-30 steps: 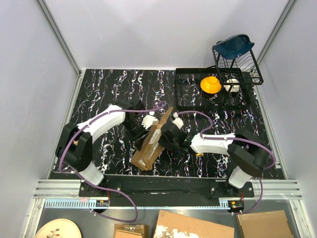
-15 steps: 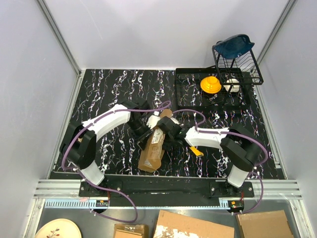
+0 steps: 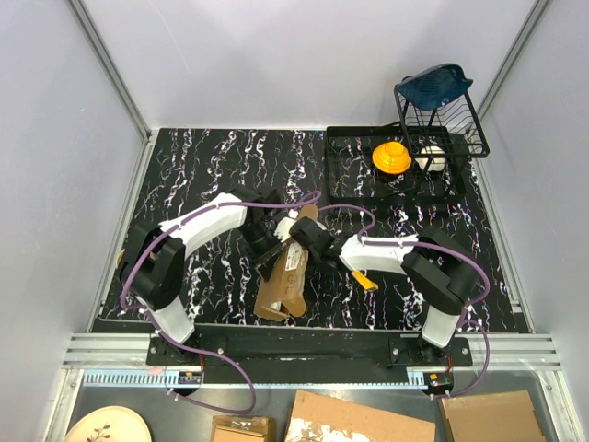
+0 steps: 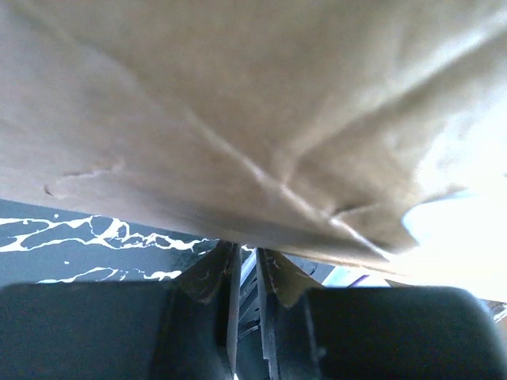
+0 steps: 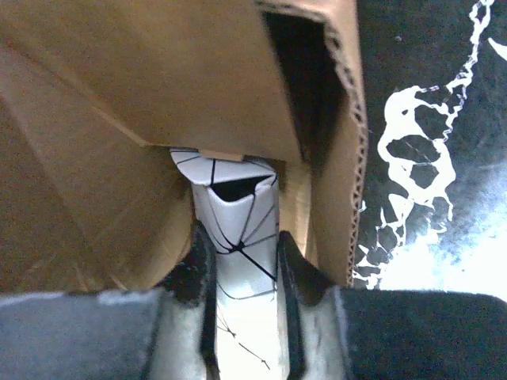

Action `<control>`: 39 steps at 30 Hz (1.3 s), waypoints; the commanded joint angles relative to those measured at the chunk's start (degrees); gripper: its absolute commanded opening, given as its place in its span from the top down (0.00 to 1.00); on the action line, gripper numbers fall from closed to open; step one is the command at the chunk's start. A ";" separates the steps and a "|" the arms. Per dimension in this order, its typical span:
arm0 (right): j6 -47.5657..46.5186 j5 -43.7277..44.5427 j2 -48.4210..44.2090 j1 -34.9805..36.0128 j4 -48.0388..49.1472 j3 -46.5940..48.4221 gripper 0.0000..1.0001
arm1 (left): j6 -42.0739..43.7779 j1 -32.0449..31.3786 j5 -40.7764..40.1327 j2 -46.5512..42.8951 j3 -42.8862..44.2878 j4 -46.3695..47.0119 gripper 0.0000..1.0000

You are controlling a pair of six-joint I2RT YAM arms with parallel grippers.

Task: Unpack the express box
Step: Pick up the product from the express box.

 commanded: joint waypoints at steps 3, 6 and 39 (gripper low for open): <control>-2.02 -2.18 0.03 1.77 4.47 -2.61 1.00 | 0.90 -2.00 6.92 1.78 2.78 3.12 0.85; -2.72 -0.42 -2.87 1.77 4.47 -4.19 1.00 | 1.25 -0.60 6.83 1.95 4.18 1.90 0.86; -36.83 31.92 -32.13 1.43 -26.62 12.59 1.00 | 5.47 18.75 10.52 -2.88 24.49 -10.33 0.86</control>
